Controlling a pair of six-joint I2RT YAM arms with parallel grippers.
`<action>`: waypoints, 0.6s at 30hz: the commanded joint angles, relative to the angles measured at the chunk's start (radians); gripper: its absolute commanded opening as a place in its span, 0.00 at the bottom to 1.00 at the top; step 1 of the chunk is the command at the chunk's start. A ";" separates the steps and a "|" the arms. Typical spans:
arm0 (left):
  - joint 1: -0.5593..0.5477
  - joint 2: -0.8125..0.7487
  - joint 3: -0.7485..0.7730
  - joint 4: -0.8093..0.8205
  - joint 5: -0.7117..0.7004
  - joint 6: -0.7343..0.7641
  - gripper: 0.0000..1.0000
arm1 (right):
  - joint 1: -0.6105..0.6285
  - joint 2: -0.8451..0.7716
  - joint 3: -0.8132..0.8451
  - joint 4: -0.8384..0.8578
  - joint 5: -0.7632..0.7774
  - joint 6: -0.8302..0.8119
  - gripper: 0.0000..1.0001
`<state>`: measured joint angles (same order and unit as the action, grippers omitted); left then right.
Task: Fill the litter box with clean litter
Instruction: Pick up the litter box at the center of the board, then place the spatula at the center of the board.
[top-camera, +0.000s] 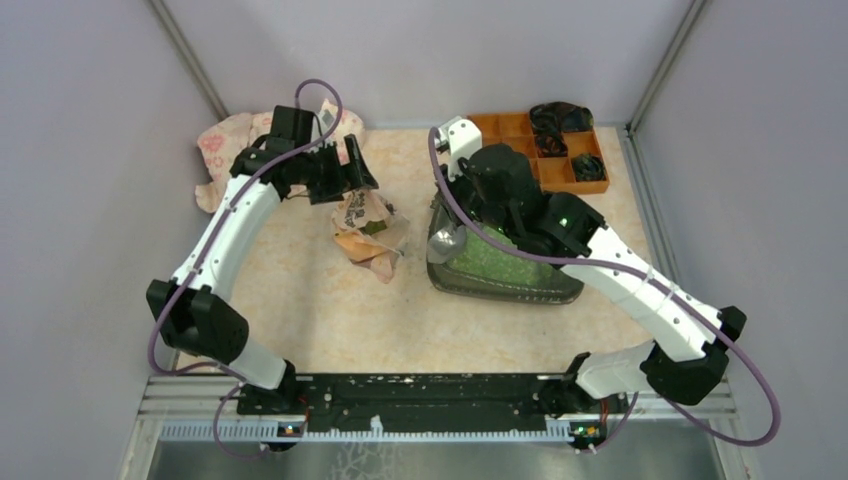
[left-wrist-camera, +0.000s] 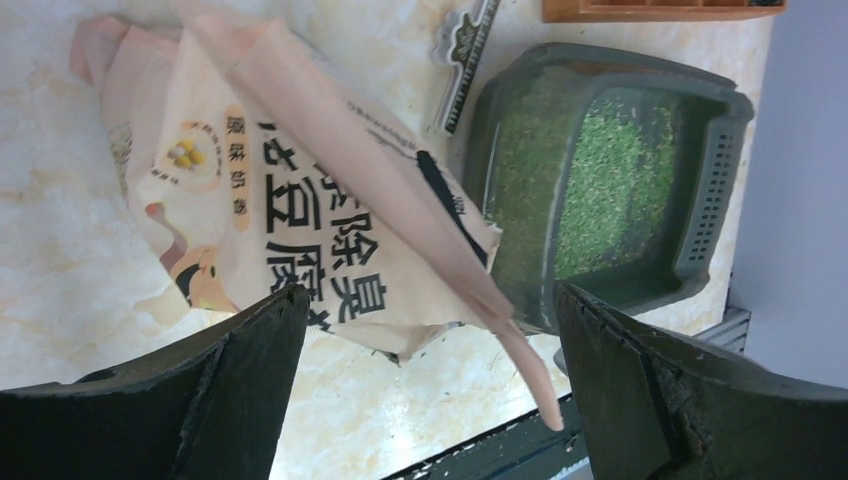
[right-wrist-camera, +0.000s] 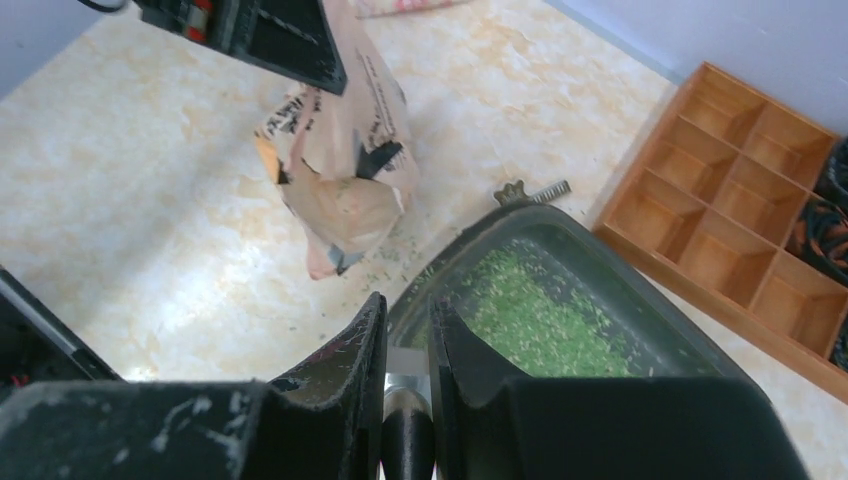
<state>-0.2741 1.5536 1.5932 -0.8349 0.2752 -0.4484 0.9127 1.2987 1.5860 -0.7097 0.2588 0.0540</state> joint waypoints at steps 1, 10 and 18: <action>-0.002 -0.022 -0.028 -0.010 -0.049 0.016 0.99 | 0.035 -0.016 0.006 0.162 -0.032 0.010 0.00; -0.002 0.074 -0.027 0.049 -0.071 -0.015 0.98 | 0.108 0.011 -0.163 0.362 -0.034 0.047 0.00; 0.003 0.228 0.133 -0.005 -0.088 -0.011 0.24 | 0.139 0.031 -0.226 0.454 -0.033 0.077 0.00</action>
<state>-0.2733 1.7363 1.6325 -0.8127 0.2035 -0.4660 1.0348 1.3521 1.3510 -0.3985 0.2249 0.1055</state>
